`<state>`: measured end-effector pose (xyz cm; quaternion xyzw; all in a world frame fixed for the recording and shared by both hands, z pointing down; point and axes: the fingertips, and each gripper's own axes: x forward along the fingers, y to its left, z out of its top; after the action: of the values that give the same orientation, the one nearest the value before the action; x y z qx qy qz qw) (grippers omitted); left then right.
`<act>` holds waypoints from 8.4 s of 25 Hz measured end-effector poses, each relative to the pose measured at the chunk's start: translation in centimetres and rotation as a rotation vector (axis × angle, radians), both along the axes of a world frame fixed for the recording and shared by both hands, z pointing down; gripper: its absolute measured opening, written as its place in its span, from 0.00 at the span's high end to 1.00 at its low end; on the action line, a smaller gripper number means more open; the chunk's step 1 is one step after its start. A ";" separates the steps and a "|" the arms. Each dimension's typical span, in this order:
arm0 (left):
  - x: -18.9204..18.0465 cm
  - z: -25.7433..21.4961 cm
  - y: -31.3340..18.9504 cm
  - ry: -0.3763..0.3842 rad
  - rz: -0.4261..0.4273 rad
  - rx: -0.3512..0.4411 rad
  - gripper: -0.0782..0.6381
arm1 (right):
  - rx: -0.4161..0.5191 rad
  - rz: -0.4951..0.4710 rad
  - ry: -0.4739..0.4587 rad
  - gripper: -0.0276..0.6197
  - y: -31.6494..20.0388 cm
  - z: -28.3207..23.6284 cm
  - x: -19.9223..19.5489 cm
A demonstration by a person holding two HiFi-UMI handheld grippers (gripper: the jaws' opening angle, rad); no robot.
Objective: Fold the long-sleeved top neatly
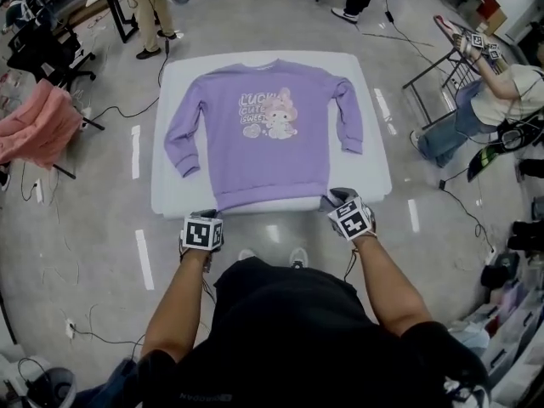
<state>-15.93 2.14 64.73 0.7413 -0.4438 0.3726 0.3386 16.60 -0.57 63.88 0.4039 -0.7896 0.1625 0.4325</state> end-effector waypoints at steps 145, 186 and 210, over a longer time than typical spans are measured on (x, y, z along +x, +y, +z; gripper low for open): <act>-9.6 -8.7 -13.2 0.078 -0.113 0.124 0.81 | -0.355 0.257 -0.636 0.75 -35.6 -5.8 -28.6; 2.9 -14.4 -4.2 0.183 0.027 0.324 0.82 | 0.115 0.175 -0.485 0.95 1.7 -15.2 -5.5; -11.3 -9.6 -7.5 0.116 -0.494 0.269 0.76 | 0.077 0.145 -0.510 0.95 5.7 -11.5 -6.1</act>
<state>-27.23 -5.40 55.16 0.6692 -0.6360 0.1737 0.3427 10.45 5.17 52.34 0.4217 -0.8476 0.2593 0.1913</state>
